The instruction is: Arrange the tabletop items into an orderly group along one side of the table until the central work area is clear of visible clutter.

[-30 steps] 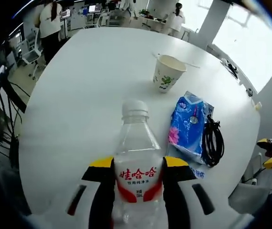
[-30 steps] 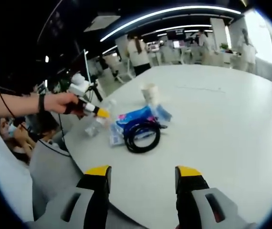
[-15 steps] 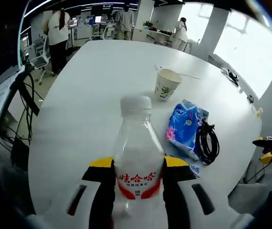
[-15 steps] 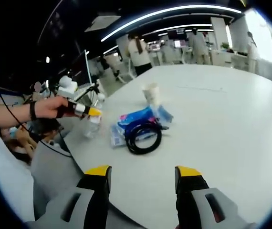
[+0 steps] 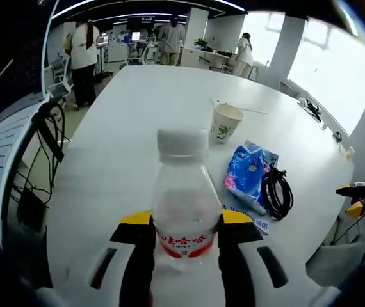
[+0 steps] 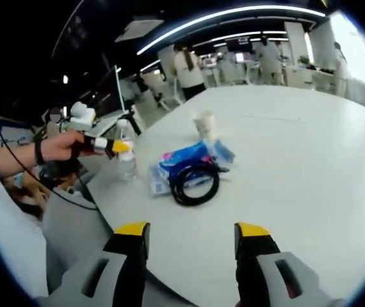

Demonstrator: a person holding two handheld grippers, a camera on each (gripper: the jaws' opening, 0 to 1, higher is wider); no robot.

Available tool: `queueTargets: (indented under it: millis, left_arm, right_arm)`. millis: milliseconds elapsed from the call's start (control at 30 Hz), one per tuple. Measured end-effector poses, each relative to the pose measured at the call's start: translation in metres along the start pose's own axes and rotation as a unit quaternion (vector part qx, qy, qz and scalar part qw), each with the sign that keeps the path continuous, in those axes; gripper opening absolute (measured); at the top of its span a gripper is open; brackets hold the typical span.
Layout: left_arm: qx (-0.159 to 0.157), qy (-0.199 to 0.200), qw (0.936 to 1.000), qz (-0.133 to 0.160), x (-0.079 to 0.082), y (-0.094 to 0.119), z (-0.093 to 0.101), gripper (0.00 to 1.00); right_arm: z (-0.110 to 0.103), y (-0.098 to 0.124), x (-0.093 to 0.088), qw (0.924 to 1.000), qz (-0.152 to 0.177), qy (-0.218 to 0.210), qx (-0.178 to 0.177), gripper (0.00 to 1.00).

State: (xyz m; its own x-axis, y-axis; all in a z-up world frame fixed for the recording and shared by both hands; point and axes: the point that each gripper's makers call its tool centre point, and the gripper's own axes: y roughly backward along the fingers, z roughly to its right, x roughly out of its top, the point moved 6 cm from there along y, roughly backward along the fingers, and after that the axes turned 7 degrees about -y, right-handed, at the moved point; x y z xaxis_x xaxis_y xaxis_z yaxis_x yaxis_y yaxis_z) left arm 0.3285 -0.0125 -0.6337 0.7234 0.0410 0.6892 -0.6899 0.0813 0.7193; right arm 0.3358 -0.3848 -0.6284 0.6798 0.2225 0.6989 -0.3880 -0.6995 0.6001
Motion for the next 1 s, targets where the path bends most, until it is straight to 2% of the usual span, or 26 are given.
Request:
queueTargets:
  millis: [267, 667, 1000]
  left_arm:
    - [0.009, -0.009, 0.9999, 0.006, -0.005, 0.006, 0.001, 0.37]
    - [0.027, -0.018, 0.9992, 0.022, -0.024, 0.021, 0.006, 0.37]
    - [0.031, -0.069, 0.9967, 0.03, -0.034, 0.024, 0.012, 0.37]
  right_arm:
    - [0.0, 0.001, 0.001, 1.0, 0.002, 0.001, 0.0, 0.54]
    - [-0.001, -0.001, -0.002, 1.0, -0.002, 0.002, 0.0, 0.54]
    - [-0.003, -0.002, -0.003, 1.0, -0.003, 0.004, 0.001, 0.54]
